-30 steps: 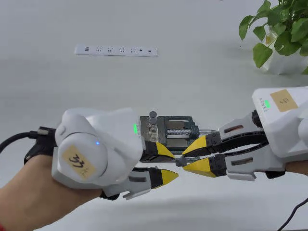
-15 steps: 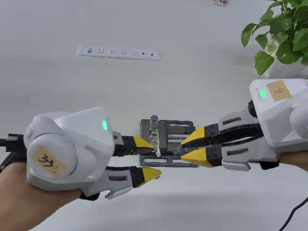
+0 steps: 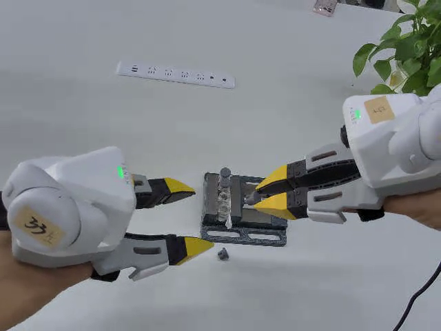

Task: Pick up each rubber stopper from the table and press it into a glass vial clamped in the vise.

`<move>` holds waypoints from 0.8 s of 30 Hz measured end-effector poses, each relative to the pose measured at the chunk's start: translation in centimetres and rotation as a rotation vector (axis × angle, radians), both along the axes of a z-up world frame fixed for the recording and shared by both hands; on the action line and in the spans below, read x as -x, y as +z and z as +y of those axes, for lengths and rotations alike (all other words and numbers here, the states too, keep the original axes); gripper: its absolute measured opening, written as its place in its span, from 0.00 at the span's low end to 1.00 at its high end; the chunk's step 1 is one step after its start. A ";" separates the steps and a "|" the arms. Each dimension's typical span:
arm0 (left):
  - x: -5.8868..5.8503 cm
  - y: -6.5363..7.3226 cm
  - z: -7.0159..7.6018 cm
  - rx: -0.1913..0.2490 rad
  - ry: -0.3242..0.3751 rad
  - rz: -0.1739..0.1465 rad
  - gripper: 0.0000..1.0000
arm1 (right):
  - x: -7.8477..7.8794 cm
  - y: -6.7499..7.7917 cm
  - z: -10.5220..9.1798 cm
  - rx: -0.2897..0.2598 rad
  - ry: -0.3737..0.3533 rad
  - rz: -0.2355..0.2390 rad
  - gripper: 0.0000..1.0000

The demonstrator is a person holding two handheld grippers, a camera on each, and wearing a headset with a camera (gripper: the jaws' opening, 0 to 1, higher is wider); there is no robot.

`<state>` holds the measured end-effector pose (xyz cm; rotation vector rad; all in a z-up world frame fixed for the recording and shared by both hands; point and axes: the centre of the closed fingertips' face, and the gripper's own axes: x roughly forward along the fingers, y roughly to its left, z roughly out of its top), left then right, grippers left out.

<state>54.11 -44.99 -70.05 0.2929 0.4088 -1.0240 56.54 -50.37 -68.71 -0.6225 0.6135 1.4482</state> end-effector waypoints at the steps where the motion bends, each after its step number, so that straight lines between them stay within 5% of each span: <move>1: -0.1 -0.1 0.2 0.002 0.006 0.001 0.45 | -0.4 -0.2 0.1 0.012 -0.004 -0.001 0.05; 11: -0.9 -0.9 1.2 0.029 0.024 -0.008 0.58 | -3.5 -2.3 0.7 0.122 -0.003 0.006 0.05; 24: -1.1 -1.6 1.3 0.073 0.028 -0.030 0.80 | -5.2 -5.9 1.6 0.282 0.029 0.038 0.05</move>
